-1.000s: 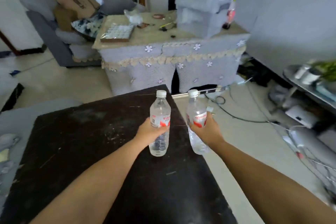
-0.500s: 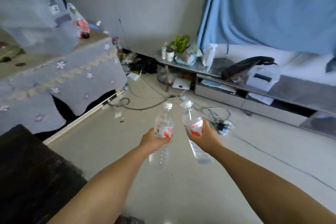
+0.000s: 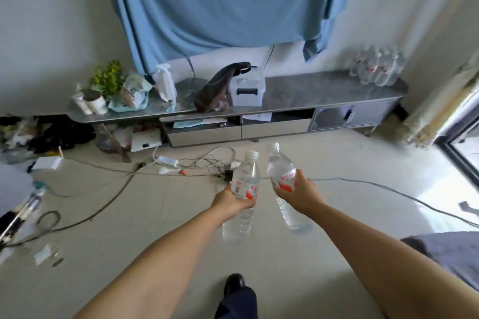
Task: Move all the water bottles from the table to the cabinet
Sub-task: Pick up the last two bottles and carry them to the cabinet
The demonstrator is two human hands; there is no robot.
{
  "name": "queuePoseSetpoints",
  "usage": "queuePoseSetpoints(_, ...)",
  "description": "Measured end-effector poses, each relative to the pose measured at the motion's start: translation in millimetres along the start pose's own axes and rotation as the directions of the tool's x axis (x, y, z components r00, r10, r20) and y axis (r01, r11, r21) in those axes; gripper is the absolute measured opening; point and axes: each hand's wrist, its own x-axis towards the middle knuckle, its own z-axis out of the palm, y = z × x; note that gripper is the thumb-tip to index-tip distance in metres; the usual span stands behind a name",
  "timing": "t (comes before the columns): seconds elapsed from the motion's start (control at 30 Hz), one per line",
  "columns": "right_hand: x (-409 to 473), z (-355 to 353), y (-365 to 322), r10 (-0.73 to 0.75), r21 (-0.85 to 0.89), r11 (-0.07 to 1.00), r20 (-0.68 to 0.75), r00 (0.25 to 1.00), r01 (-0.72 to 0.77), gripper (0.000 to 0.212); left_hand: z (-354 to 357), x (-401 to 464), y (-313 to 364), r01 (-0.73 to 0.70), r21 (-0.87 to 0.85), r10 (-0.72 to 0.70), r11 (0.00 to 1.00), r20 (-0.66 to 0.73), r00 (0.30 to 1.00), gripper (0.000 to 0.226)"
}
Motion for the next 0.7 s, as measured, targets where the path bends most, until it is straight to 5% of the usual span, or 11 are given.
queuePoseSetpoints(0.4, 115, -99, 34, 0.263, 0.118, 0.963, -0.222, 0.939, -0.242, 0.055, 46, 157, 152, -0.161, 0.209, 0.096, 0.965, 0.291, 0.952, 0.044)
queuePoseSetpoints(0.7, 231, -214, 107, 0.272, 0.125, 0.961, -0.240, 0.932, -0.248, 0.060, 160, 256, 271, -0.222, 0.274, 0.112, 0.936, 0.365, 0.924, 0.049)
